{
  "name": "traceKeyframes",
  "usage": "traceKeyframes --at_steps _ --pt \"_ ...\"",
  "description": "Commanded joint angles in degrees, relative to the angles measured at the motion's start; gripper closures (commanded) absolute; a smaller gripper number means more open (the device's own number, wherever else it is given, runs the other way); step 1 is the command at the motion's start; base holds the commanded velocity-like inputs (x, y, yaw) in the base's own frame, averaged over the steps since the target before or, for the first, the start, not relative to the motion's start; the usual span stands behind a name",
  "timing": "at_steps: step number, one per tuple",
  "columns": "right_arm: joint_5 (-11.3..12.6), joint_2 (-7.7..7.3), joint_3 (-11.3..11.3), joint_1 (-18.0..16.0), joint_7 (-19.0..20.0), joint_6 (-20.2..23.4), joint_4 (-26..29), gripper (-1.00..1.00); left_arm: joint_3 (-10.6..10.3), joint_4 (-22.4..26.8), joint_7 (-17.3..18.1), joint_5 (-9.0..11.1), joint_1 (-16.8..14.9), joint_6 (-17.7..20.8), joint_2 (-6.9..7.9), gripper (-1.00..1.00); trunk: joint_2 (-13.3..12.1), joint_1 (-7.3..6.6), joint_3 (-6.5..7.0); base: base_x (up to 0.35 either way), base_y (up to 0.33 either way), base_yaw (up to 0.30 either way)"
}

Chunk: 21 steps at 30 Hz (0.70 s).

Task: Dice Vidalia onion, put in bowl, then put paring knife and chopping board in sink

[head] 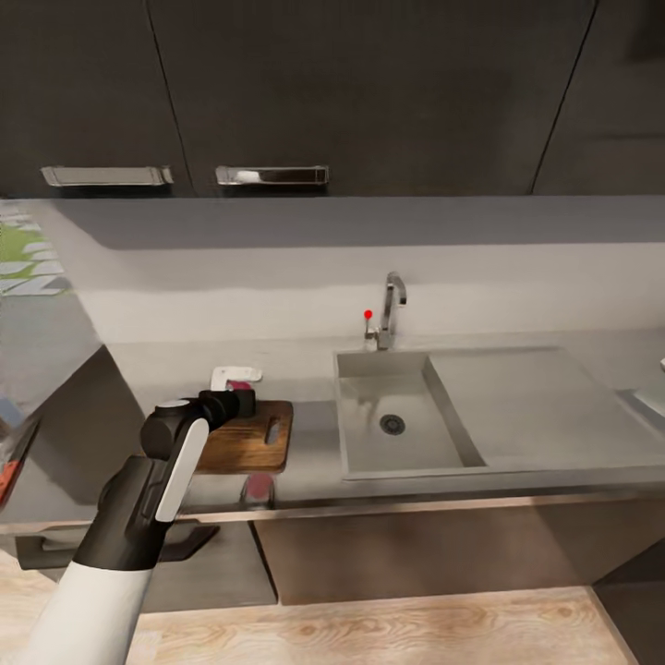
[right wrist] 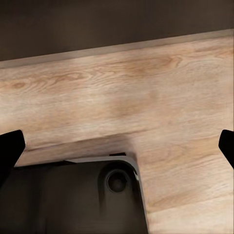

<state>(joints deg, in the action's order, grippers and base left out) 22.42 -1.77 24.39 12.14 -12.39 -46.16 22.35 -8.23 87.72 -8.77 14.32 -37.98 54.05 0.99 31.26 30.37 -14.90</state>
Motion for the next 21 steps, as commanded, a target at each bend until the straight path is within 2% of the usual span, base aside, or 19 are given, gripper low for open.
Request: traceKeyframes --at_steps 1,8,21 --pt "0.3 -0.07 0.5 0.0 -0.5 -0.1 0.2 -1.0 -0.1 0.0 -0.6 0.5 0.0 0.2 0.06 1.0 0.1 0.03 0.0 -0.001 0.305 0.0" --pt "0.2 -0.07 0.5 0.0 -0.5 -0.2 0.2 -1.0 -0.1 -0.7 -0.6 0.6 0.8 0.2 0.06 1.0 0.1 0.03 0.21 0.0 0.251 0.0" --pt "0.3 -0.07 0.5 0.0 -0.4 -0.2 0.2 -1.0 -0.3 -1.7 -0.5 0.6 1.9 0.1 -0.02 1.0 0.1 0.03 0.22 0.0 0.014 0.0"
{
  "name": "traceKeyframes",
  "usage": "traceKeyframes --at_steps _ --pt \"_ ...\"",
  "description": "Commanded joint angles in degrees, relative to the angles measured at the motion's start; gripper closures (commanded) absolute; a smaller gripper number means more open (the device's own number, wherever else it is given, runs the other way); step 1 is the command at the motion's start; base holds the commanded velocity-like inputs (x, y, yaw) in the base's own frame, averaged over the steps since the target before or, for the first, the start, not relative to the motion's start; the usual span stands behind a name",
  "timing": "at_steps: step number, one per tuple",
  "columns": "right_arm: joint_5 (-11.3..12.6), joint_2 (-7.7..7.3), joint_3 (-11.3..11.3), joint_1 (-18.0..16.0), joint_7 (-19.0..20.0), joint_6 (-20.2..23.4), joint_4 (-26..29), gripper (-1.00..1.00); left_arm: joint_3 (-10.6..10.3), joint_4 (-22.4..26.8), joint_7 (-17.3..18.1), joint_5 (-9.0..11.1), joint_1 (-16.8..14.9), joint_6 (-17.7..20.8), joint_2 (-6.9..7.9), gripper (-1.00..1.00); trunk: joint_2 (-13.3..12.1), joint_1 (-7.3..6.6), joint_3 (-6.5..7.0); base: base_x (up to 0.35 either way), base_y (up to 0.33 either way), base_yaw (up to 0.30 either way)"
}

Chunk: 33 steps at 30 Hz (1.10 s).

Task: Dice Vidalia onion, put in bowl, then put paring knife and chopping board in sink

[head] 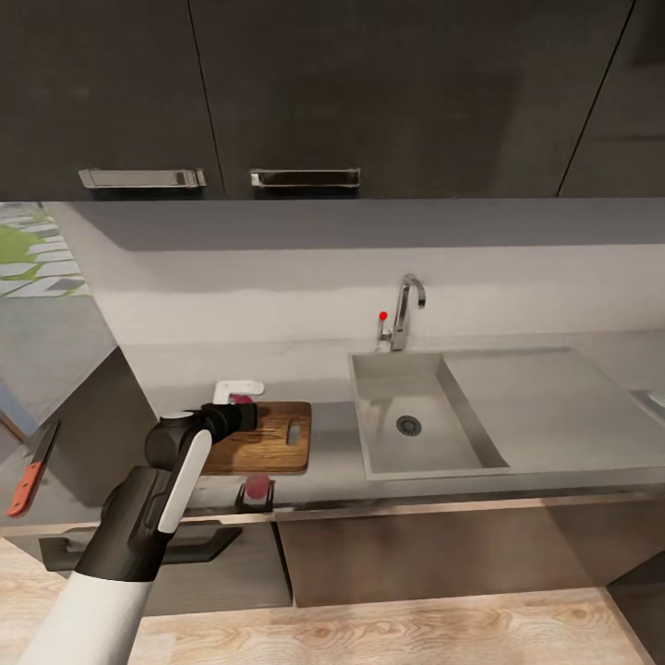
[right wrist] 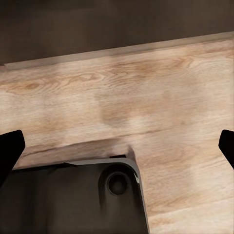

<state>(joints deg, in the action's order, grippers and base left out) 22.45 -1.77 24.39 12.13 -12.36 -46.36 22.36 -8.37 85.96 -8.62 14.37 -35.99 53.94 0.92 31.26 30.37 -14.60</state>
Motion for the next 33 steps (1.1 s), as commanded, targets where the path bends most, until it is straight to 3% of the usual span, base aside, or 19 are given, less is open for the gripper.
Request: traceKeyframes --at_steps 1,33 --pt "0.2 -0.07 0.5 0.0 -0.5 0.0 0.1 -1.0 -0.1 0.0 -0.6 0.5 0.0 0.2 0.05 1.0 0.1 0.02 -0.08 0.0 0.0 0.0" --pt "0.5 -0.07 0.5 0.0 -0.6 0.0 0.2 -1.0 -0.2 -2.2 -0.5 0.5 0.0 -0.1 -0.04 1.0 0.1 0.02 -2.48 0.023 0.014 0.0"
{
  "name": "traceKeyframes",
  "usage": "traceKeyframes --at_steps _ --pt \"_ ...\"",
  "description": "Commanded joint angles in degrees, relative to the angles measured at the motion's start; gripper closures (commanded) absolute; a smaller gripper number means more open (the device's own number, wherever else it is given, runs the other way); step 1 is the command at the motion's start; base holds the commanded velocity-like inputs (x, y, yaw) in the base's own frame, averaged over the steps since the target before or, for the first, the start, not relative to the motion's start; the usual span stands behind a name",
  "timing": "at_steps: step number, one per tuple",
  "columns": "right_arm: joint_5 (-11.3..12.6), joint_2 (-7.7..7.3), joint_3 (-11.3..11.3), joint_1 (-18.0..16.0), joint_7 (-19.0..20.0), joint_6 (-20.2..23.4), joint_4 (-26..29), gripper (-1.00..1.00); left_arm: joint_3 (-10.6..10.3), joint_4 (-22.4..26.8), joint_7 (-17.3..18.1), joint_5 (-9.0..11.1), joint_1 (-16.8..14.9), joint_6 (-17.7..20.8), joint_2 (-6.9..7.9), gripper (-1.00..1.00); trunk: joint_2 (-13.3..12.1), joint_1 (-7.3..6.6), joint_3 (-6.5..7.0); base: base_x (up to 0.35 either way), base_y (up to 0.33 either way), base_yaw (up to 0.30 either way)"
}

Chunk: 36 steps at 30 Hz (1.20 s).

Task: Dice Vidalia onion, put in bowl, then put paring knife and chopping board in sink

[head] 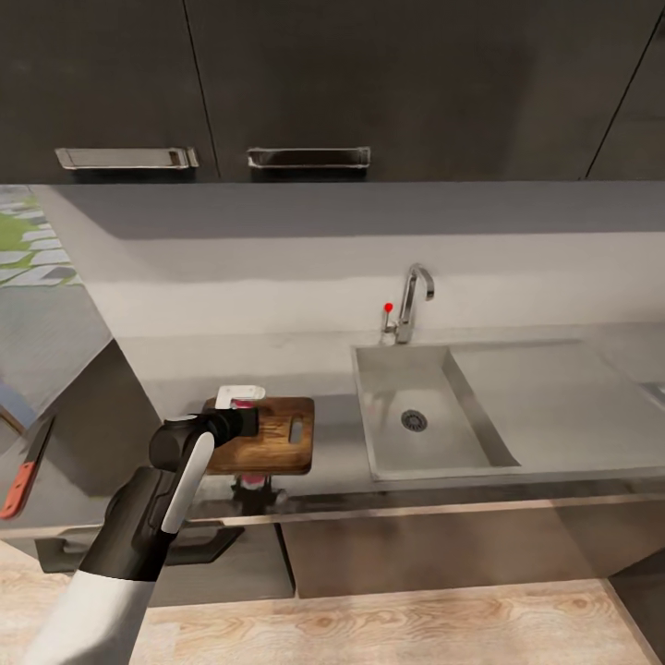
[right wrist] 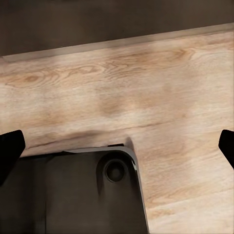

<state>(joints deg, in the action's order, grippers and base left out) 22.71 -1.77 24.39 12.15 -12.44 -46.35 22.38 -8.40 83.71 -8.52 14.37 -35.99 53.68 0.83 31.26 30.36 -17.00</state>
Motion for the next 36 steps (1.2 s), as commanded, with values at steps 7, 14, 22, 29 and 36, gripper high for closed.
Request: traceKeyframes --at_steps 7,14,22,29,36 --pt "0.2 -0.07 0.5 0.0 -0.5 0.0 0.1 -1.0 -0.1 0.0 -0.6 0.6 0.0 0.2 0.05 1.0 0.1 0.03 -0.29 0.025 0.009 0.0" --pt "0.2 -0.07 0.5 0.0 -0.5 -0.1 0.1 -1.0 -0.1 -0.6 -0.6 0.6 0.6 0.2 0.05 1.0 0.1 0.03 -0.3 0.001 0.0 0.0" --pt "0.2 -0.07 0.5 0.0 -0.5 0.0 0.1 -1.0 -0.1 -1.2 -0.6 0.6 0.7 0.1 0.05 1.0 0.1 0.03 -0.43 0.0 0.0 0.0" --pt "0.2 -0.07 0.5 0.0 -0.5 0.0 0.2 -1.0 -0.1 -1.4 -0.6 0.6 0.7 0.1 -0.09 1.0 0.1 0.03 -0.85 0.006 0.0 0.0" --pt "0.2 -0.07 0.5 0.0 -0.5 -0.1 0.1 -1.0 -0.2 -1.6 -0.6 0.6 0.7 0.1 -0.12 1.0 0.1 0.03 -1.35 0.116 0.0 0.0"
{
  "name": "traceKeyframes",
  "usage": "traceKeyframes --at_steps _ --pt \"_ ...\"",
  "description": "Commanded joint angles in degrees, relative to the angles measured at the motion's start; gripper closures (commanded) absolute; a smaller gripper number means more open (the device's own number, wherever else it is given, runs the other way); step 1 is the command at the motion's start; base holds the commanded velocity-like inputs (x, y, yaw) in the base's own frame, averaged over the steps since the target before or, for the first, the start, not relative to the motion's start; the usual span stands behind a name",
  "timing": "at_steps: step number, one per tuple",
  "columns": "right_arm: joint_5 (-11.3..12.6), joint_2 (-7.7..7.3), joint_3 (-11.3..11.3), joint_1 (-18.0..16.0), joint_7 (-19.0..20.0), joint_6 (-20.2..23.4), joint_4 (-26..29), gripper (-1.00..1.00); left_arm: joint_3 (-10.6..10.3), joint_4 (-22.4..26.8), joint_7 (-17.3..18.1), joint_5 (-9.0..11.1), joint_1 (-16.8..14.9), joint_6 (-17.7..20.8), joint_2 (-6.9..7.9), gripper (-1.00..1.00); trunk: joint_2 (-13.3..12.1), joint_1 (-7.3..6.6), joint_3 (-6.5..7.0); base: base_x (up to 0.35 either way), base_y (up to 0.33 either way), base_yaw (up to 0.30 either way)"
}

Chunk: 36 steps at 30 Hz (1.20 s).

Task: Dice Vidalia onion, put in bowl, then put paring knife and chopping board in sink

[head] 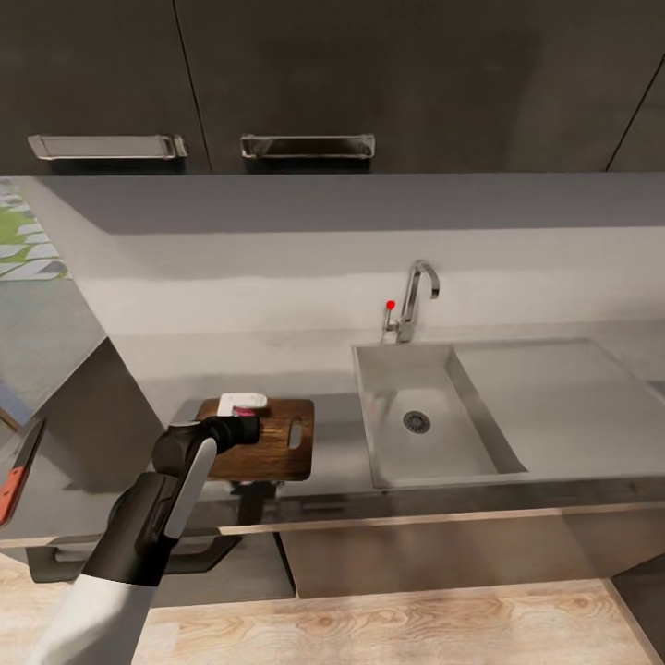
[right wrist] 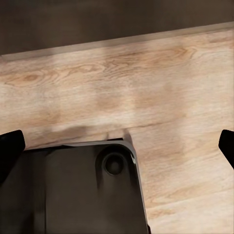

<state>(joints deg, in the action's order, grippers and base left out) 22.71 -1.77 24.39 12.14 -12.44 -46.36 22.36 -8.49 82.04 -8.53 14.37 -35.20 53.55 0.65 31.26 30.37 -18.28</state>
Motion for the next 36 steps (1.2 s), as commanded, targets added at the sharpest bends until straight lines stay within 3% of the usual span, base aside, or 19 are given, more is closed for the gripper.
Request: traceKeyframes --at_steps 1,36 --pt "0.2 -0.07 0.5 0.0 -0.5 0.0 0.1 -1.0 -0.1 -0.2 -0.6 0.5 0.0 0.2 0.05 1.0 0.1 0.03 -0.15 0.026 0.0 0.0" --pt "0.3 -0.07 0.5 0.0 -0.5 -0.1 0.2 -1.0 -0.1 -1.2 -0.5 0.5 0.0 0.1 0.05 1.0 0.1 0.03 -0.65 0.016 0.0 0.0"
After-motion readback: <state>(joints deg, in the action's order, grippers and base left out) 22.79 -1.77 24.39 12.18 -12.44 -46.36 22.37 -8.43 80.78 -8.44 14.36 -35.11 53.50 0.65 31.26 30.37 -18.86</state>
